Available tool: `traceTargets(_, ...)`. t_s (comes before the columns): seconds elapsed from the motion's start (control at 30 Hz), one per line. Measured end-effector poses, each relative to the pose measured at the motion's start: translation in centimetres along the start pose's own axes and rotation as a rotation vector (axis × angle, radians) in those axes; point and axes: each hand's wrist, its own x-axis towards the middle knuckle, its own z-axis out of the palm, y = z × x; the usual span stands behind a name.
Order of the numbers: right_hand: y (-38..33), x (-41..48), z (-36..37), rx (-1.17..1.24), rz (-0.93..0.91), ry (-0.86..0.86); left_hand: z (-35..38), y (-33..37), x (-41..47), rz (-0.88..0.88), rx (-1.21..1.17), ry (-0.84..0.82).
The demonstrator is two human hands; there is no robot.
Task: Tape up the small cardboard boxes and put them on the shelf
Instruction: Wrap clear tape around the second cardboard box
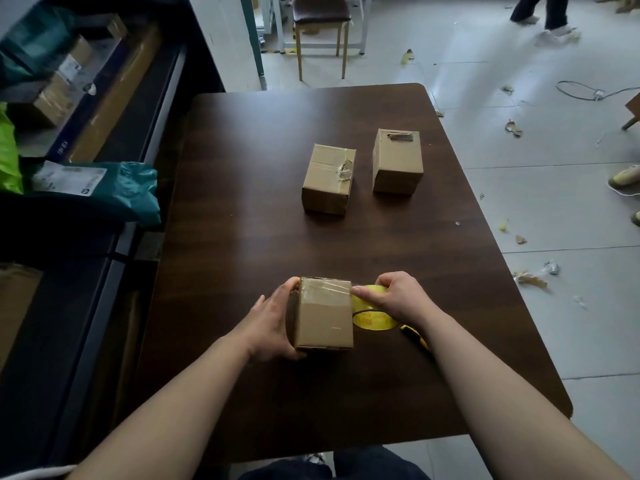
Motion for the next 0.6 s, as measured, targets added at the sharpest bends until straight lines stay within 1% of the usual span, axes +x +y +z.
traceTargets(0.07,-1.2,0.1,0.8,0.004,-0.034,0.013,-0.3,-0.3,-0.1,-0.043,0.055,0.0)
traceTargets(0.13,-2.4,0.3,1.4,-0.021,-0.059,0.029,-0.4,-0.8,-0.4,-0.03,0.146,0.003)
traceTargets(0.23,-3.1,0.5,2.0,-0.091,-0.058,0.059,-1.1,-0.4,-1.3,-0.02,0.153,-0.003)
traceTargets(0.3,-3.2,0.3,2.4,-0.118,-0.058,0.078,-1.8,0.7,-1.9,0.025,0.195,0.042)
traceTargets(0.37,-3.6,0.1,2.9,-0.11,-0.063,0.081,-2.4,2.3,-2.0,0.085,0.337,0.062)
traceTargets(0.5,-4.2,-0.3,3.6,-0.087,-0.062,0.068,-2.9,5.0,-1.0,0.152,0.579,0.031)
traceTargets(0.6,-3.2,-0.7,3.4,0.012,-0.079,0.08,-2.7,6.4,-0.7,0.178,0.728,0.034)
